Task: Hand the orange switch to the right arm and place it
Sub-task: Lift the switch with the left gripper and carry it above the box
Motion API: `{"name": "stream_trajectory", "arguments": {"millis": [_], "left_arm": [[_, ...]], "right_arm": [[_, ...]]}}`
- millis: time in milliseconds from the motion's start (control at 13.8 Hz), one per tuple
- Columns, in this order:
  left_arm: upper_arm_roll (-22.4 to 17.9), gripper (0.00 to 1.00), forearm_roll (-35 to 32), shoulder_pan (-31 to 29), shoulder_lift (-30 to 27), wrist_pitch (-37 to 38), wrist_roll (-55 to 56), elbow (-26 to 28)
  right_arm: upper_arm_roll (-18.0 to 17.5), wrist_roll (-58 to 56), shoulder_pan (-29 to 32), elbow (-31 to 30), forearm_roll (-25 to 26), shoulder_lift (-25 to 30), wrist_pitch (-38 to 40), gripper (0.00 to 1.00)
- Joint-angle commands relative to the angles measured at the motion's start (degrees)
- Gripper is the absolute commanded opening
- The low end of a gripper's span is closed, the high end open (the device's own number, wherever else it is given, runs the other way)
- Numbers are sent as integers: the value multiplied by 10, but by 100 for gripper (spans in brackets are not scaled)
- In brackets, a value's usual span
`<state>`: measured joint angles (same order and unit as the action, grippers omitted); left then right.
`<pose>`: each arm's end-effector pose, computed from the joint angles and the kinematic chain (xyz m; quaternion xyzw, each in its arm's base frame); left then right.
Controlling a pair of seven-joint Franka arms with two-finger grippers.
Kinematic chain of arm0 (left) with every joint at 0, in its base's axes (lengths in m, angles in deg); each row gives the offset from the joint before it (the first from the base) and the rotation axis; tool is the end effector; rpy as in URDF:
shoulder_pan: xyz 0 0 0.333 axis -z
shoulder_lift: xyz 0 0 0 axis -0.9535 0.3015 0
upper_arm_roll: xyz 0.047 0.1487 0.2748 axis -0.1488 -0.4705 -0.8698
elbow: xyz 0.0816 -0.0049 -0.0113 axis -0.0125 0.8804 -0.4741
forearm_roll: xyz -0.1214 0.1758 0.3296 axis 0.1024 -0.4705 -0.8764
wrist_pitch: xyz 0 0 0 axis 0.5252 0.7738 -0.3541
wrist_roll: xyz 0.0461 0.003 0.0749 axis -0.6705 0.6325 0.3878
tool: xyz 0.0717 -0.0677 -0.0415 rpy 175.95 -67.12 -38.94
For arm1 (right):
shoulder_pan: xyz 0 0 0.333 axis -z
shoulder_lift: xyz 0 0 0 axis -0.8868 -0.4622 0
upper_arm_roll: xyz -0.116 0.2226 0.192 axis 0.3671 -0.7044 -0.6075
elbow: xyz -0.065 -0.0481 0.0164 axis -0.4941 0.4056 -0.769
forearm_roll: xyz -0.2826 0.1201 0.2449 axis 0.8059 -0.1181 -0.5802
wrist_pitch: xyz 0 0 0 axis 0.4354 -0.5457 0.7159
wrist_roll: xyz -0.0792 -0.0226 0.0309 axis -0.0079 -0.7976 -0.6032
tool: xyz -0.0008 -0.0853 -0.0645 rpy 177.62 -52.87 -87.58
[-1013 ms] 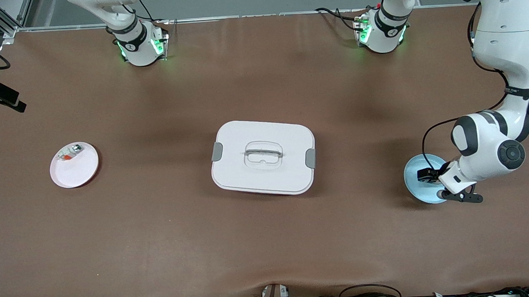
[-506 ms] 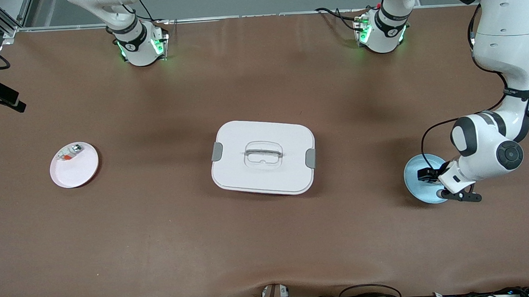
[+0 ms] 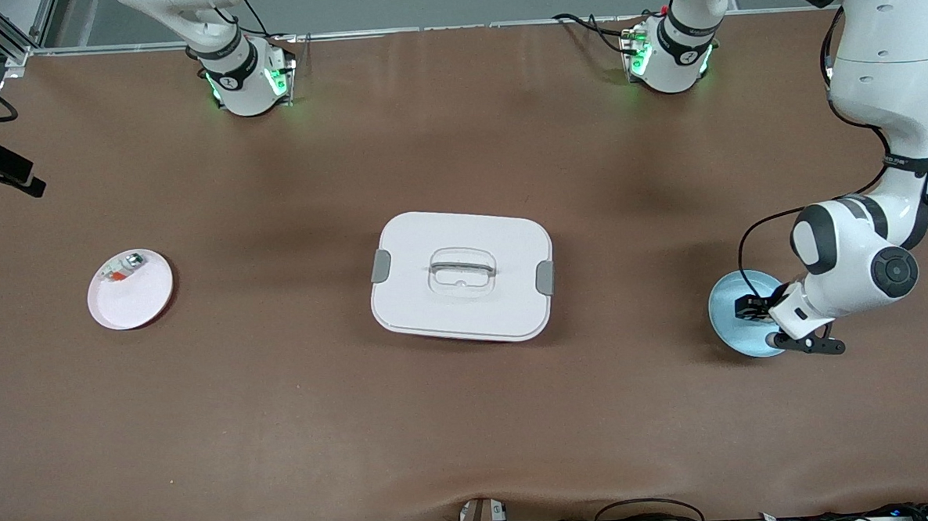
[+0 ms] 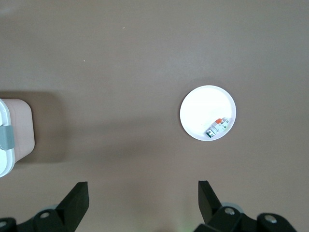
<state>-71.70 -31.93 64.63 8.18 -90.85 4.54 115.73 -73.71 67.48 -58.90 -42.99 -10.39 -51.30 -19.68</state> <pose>0.6515 0.0659 0.1851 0.9959 -0.0855 -0.0235 0.0206 0.5341 -0.0478 0.6600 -0.9980 0.0615 0.0081 0.0107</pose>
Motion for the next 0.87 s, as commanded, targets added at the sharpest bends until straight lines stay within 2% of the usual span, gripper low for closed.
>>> {"name": "stream_trajectory", "arguments": {"millis": [0, 217, 651, 796], "left_arm": [[5, 32, 9, -6, -10, -3, -14, 6], [5, 32, 11, -7, -35, 16, -6, 6], [16, 32, 12, -4, -126, 155, 62, -1], [20, 32, 37, -4, -158, 198, 76, -5]], "right_arm": [[-4, -3, 8, -12, -1, 13, -4, 100], [-4, -3, 8, -11, -1, 13, -4, 100], [-4, -3, 7, -12, -1, 13, -4, 100], [-4, -3, 8, -11, -1, 13, -4, 100]]}}
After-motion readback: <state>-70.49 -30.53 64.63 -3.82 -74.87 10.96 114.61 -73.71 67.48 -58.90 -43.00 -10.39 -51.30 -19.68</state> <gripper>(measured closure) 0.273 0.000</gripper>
